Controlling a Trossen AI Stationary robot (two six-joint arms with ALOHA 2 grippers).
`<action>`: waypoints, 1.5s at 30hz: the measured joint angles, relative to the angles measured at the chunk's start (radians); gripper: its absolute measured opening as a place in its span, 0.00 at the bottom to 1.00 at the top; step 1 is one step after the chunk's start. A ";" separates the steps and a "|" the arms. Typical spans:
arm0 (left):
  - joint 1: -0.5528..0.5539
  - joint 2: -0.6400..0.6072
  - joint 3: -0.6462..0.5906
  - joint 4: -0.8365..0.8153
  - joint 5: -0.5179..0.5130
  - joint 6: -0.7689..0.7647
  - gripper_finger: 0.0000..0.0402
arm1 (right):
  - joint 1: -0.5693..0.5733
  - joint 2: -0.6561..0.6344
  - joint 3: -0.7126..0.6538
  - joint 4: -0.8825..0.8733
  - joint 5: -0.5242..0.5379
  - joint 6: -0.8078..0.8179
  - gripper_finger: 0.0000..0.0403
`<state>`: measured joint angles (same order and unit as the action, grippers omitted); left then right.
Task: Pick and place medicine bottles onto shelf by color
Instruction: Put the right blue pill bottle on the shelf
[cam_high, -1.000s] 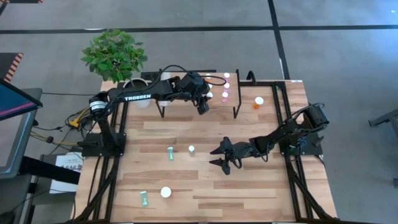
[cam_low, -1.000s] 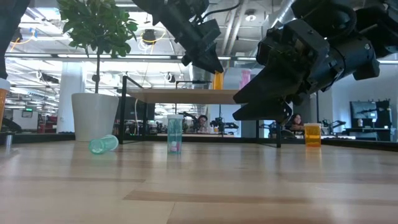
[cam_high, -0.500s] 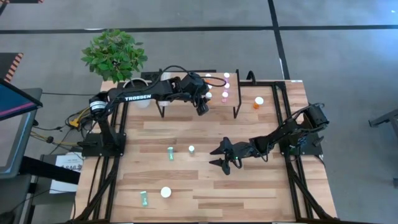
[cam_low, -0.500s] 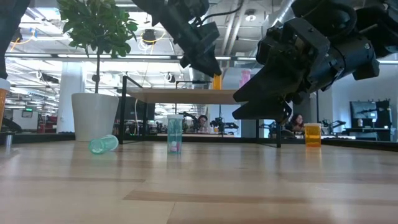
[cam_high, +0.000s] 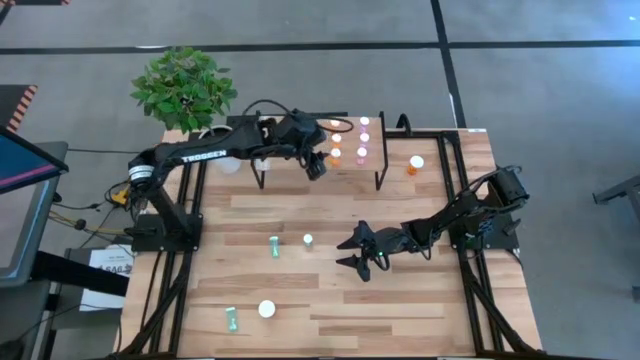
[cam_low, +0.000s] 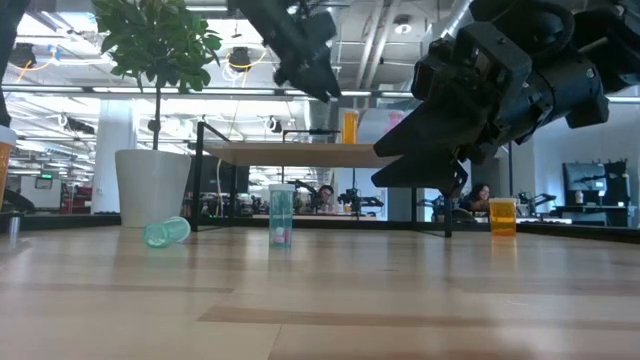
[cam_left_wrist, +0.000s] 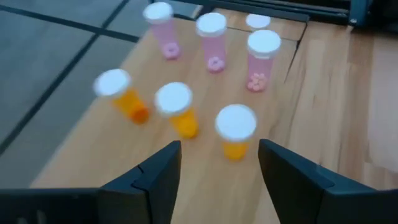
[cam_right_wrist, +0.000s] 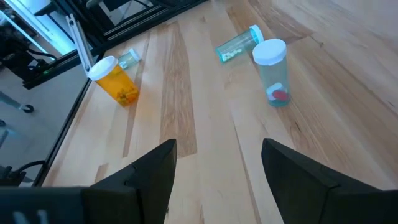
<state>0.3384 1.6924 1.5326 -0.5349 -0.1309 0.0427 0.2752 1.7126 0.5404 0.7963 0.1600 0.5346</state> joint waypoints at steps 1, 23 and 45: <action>-0.001 -0.019 0.000 -0.012 -0.008 0.000 0.51 | 0.000 0.000 0.000 0.000 -0.001 0.000 0.65; -0.432 -0.664 -0.771 0.501 -0.146 -0.194 0.49 | 0.032 0.048 0.011 0.152 0.131 -0.197 0.65; -0.563 -0.705 -0.963 0.735 -0.225 -0.202 0.49 | -0.049 0.306 0.293 -0.041 0.158 -0.200 0.64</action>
<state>-0.2245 0.9878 0.5694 0.1998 -0.3557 -0.1589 0.2259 2.0187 0.8332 0.7548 0.3180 0.3341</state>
